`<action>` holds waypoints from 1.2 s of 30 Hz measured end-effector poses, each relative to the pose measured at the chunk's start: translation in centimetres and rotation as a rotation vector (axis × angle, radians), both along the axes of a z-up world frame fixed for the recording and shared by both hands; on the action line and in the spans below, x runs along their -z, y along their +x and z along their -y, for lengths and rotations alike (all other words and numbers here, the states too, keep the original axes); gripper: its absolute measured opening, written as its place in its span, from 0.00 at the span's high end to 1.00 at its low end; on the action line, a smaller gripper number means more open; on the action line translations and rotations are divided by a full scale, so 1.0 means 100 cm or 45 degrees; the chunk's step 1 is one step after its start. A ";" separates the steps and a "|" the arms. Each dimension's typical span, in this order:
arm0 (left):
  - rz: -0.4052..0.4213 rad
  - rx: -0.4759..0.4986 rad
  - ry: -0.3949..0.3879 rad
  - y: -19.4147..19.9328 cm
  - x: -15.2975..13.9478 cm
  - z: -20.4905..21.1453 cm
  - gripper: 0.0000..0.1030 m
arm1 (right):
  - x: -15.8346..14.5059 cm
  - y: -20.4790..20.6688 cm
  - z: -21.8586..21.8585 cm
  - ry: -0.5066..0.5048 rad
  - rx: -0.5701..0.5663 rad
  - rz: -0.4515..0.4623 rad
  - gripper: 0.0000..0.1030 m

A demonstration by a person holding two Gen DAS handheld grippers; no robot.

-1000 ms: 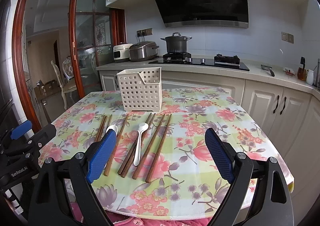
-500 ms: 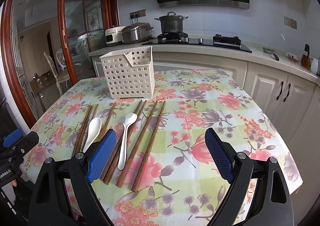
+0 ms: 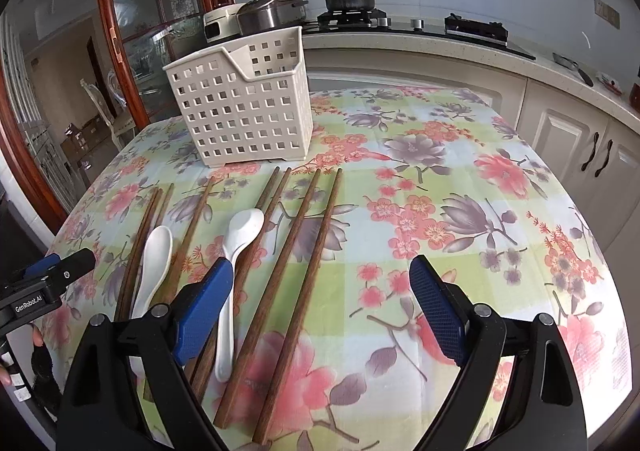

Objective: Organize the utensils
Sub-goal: 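Lower the left tool onto a brown chopstick and close its fingers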

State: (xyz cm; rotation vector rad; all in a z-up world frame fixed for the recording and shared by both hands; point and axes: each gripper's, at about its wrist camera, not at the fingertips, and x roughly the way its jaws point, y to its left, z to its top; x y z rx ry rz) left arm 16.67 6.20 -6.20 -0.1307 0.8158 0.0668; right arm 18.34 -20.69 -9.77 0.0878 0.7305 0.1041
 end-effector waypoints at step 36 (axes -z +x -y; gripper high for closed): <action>-0.193 0.008 0.089 0.083 0.031 0.013 0.57 | 0.032 0.090 -0.009 -0.147 0.007 -0.193 0.66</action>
